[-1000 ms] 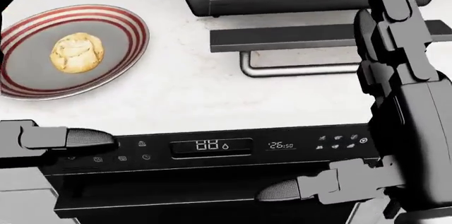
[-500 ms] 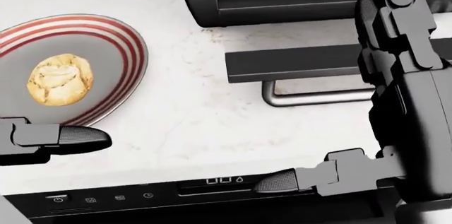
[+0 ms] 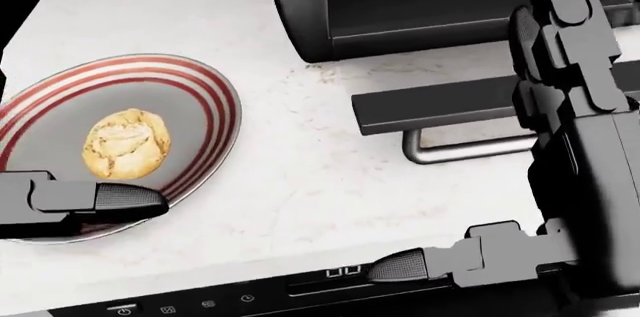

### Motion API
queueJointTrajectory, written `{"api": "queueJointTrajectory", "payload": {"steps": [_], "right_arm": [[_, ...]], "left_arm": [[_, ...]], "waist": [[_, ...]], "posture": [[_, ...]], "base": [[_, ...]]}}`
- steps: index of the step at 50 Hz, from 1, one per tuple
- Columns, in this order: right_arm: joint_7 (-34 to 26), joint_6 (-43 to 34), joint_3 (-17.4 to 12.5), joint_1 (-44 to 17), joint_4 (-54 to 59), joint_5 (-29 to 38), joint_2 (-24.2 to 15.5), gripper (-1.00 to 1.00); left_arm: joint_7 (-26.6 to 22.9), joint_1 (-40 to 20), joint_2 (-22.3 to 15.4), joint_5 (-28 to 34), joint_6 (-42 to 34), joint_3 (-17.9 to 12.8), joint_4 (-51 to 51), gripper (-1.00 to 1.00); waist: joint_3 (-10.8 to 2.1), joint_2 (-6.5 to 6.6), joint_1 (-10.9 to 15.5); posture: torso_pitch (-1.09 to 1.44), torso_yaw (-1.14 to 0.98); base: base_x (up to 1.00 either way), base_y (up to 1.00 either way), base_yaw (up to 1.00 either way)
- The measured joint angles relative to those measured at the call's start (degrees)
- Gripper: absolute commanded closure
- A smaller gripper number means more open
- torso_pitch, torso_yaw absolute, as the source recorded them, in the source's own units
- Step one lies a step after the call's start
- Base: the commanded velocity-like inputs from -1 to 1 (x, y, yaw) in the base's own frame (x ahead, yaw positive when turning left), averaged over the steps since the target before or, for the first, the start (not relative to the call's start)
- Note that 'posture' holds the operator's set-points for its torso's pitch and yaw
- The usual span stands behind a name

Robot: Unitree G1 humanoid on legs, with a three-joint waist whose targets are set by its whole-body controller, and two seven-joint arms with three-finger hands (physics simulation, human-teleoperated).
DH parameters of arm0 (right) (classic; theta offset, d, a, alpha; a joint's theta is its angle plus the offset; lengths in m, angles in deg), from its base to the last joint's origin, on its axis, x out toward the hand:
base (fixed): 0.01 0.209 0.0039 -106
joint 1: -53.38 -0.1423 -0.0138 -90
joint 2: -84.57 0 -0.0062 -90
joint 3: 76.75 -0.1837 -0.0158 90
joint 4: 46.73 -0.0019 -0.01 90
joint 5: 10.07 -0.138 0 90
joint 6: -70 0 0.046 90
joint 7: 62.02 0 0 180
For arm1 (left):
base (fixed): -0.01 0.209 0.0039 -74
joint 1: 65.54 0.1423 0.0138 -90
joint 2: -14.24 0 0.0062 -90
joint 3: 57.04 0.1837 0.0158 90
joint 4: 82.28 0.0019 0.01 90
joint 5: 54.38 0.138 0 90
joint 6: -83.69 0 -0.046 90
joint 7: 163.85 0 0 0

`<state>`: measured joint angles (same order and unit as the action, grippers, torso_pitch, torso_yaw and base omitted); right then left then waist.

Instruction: Place the scone on the rack of the toaster oven.

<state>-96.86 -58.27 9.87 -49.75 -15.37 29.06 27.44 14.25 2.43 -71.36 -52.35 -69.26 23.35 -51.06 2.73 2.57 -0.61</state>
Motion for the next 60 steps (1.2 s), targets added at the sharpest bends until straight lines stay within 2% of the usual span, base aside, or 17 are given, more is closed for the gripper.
{"api": "queueJointTrajectory", "payload": {"steps": [4,8,12,13,15,18,23,25,29,34,37,40,44,46,54,57,60], "right_arm": [[0.67,0.44,0.2,-0.41,-0.87,-0.38,-0.41,-1.0],[0.87,-0.61,-0.97,-0.31,0.07,-0.46,-0.66,-1.0],[0.92,-0.41,0.14,-1.33,-0.57,-0.25,-0.66,-1.0],[0.78,-0.19,0.65,-1.13,-0.58,-0.24,-0.47,-1.0],[0.28,-0.23,1.17,-0.58,0.22,-0.43,-0.49,-1.0],[0.44,-0.38,0.85,0.08,0.4,-0.84,-0.99,-1.0],[2.32,-0.53,-1.55,-0.23,-0.48,-2.21,-0.27,-1.0],[2.84,0.28,-0.89,-0.59,-1.01,-3.19,-0.27,-1.0],[2.59,0.82,0.91,1.44,0.25,-4.42,-0.72,-1.0],[4.28,-0.14,0.74,1.4,0.09,-5.98,-2.18,-1.0],[4.86,0.32,0.09,1.81,-0.52,-5.84,-2.47,-1.0],[5.05,0.12,0.55,1.9,0.02,-4.89,-2.79,-1.0],[5.33,-0.01,1.98,1.96,-0.44,-5.11,-3.13,-1.0],[5.41,-0.56,1.68,2.37,0.0,-5.24,-3.12,-1.0],[6.1,-2.37,1.49,0.54,0.29,-5.58,-3.6,-1.0],[5.87,-2.52,1.83,0.48,0.34,-5.94,-3.41,-1.0],[5.69,-2.45,1.87,-0.16,-0.5,-5.65,-3.59,-1.0]], "left_arm": [[-0.72,-0.68,0.19,0.31,0.63,0.08,-0.69,-1.0],[-1.32,-0.27,0.7,0.25,-0.52,0.86,0.18,-1.0],[-1.37,-1.41,0.46,0.72,-0.27,0.14,-0.4,-1.0],[-1.3,-1.34,0.3,0.92,-0.21,0.04,-0.32,-1.0],[-1.13,-0.82,0.38,1.4,-0.8,-0.18,0.29,-1.0],[-1.08,-0.58,0.78,2.04,-0.93,0.31,0.17,-1.0],[-2.29,-1.21,1.11,1.61,-0.12,1.61,-0.51,-1.0],[-2.2,-1.53,1.03,2.04,0.49,0.95,-0.91,-1.0],[-1.76,-0.21,1.26,3.13,0.0,0.33,-0.05,-1.0],[-2.27,-0.08,1.52,3.02,-0.48,0.68,0.72,-1.0],[-2.6,0.32,1.87,2.76,0.65,1.11,-0.47,-1.0],[-2.73,0.44,1.64,2.68,1.04,0.57,-0.86,-1.0],[-2.27,0.06,1.7,3.2,1.42,0.56,-0.46,-1.0],[-2.44,0.43,1.77,3.04,1.04,0.79,-0.05,-1.0],[-2.38,0.25,1.71,3.21,0.3,0.4,0.32,-1.0],[-2.44,0.25,1.47,3.27,0.06,0.26,0.35,-1.0],[-2.41,-0.52,1.29,3.32,0.39,-0.04,-0.6,-1.0]], "waist": [[-0.07,-3.92,-0.75],[-0.63,-3.98,-0.82],[-0.67,-0.5,-1.15],[-0.62,-0.42,-0.66],[0.24,-1.44,0.43],[0.26,-3.66,0.07],[-0.64,-2.38,-0.61],[-1.15,-0.05,-0.84],[0.05,-2.02,0.41],[-0.35,-3.87,1.14],[-0.27,-2.35,0.97],[-0.74,-3.15,1.38],[-0.96,-0.44,-0.31],[-0.27,-1.01,-0.44],[-0.74,-1.77,0.23],[0.33,-2.25,0.93],[0.12,-3.85,1.01]], "posture": [[0.0,0.0],[0.0,0.0],[0.0,0.0],[0.0,0.0],[0.0,0.0],[0.0,0.0],[0.0,0.0],[0.0,0.0],[0.0,0.0],[0.0,0.0],[0.0,0.0],[0.0,0.0],[0.0,0.0],[0.0,0.0],[0.0,0.0],[0.0,0.0],[0.0,0.0]], "base": [[0.0,0.42,0.0],[0.0,0.21,0.0],[0.0,0.02,0.0],[0.07,0.22,0.0],[0.12,0.29,0.0],[0.13,0.28,0.0],[0.08,0.12,0.0],[0.0,0.0,0.0],[0.0,0.0,0.03],[0.0,0.0,0.47],[0.01,0.0,0.55],[0.0,0.0,0.14],[0.0,0.0,0.0],[0.0,0.0,0.0],[0.05,0.0,0.0],[0.34,0.0,0.0],[0.33,0.0,0.0]]}}
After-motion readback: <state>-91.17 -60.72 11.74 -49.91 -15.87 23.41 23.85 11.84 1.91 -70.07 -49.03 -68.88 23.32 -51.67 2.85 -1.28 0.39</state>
